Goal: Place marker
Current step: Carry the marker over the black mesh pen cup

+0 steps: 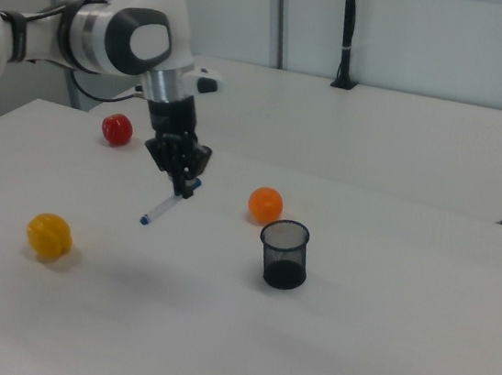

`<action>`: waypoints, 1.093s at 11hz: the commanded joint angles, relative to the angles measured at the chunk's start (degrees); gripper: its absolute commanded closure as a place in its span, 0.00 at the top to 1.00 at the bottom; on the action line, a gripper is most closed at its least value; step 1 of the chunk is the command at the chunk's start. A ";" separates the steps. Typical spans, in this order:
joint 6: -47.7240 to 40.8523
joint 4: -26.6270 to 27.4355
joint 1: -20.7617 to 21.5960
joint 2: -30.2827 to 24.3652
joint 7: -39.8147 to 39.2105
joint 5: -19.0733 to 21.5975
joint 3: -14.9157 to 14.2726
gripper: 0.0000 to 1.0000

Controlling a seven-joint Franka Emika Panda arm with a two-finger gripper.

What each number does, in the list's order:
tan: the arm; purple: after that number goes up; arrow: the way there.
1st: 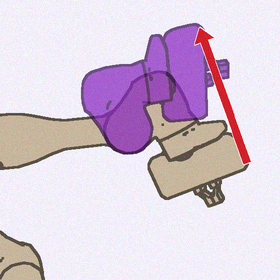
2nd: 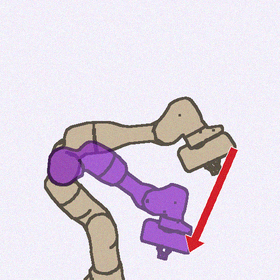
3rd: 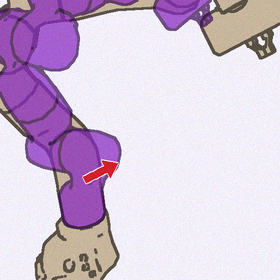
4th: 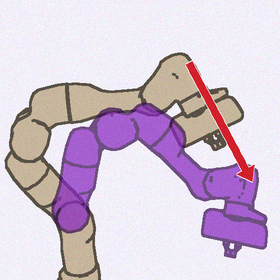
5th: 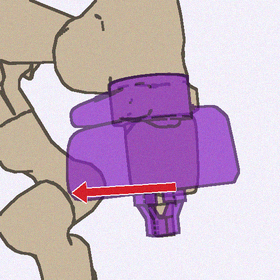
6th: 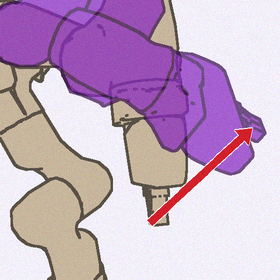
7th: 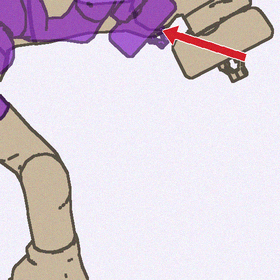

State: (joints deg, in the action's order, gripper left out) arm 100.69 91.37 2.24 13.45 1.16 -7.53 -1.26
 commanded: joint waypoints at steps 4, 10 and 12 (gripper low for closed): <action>2.66 -0.84 -4.08 -0.36 -7.32 2.61 -4.63 0.13; 18.90 -0.23 -6.63 -0.18 2.43 3.75 -4.81 0.13; 26.89 1.17 -7.42 0.17 6.03 3.23 -4.81 0.13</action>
State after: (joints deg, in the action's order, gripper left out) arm 119.62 90.70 -4.71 13.64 3.05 -4.63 -5.57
